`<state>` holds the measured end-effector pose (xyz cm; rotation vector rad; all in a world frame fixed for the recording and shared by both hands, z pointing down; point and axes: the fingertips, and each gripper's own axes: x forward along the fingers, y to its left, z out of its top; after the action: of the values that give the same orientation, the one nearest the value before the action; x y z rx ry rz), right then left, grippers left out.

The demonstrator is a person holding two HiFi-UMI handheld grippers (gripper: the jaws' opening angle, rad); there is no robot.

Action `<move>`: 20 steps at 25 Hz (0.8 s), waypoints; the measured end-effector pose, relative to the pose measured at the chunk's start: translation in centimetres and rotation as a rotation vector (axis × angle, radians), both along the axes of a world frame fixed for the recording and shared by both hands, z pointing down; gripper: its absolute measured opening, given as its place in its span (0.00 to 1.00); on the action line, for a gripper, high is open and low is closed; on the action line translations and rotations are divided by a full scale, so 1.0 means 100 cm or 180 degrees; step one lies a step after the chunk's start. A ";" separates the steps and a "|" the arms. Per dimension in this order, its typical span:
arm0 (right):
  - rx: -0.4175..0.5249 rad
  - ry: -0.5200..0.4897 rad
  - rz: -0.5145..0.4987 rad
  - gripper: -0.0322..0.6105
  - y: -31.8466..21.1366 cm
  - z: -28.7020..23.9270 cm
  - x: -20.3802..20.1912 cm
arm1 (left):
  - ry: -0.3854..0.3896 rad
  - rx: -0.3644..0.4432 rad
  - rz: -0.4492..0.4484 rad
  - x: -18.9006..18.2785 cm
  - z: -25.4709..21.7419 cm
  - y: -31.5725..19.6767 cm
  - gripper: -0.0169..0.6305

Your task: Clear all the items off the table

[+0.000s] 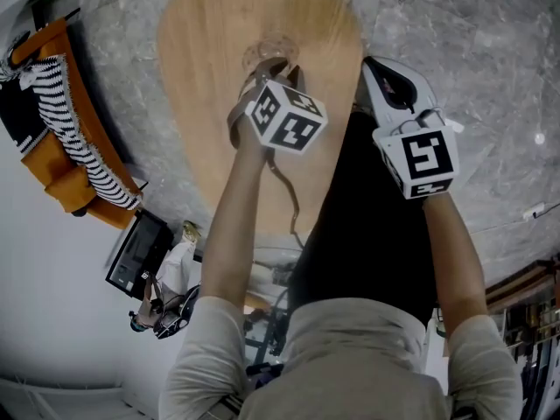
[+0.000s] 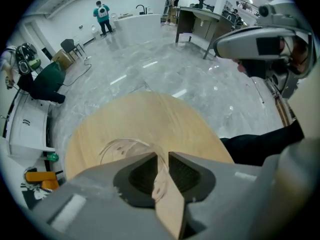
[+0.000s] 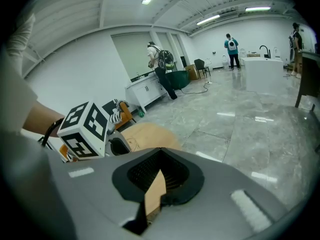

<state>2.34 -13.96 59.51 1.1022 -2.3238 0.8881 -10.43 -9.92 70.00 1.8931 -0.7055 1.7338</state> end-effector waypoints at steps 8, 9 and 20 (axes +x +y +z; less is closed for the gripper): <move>-0.0035 -0.0003 0.0180 0.06 -0.004 0.008 0.017 | -0.0167 -0.0168 0.0126 -0.003 0.020 -0.001 0.14; -0.0031 -0.0004 0.0201 0.06 -0.003 0.009 0.019 | -0.0187 -0.0185 0.0149 -0.002 0.021 0.001 0.14; 0.0008 -0.0028 0.0313 0.06 -0.006 0.004 0.042 | -0.0616 -0.0331 0.0467 -0.006 0.036 0.001 0.14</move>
<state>6.54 -14.52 59.90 1.2250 -2.2952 0.9274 -11.06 -9.85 73.57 1.7617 -0.5442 2.0252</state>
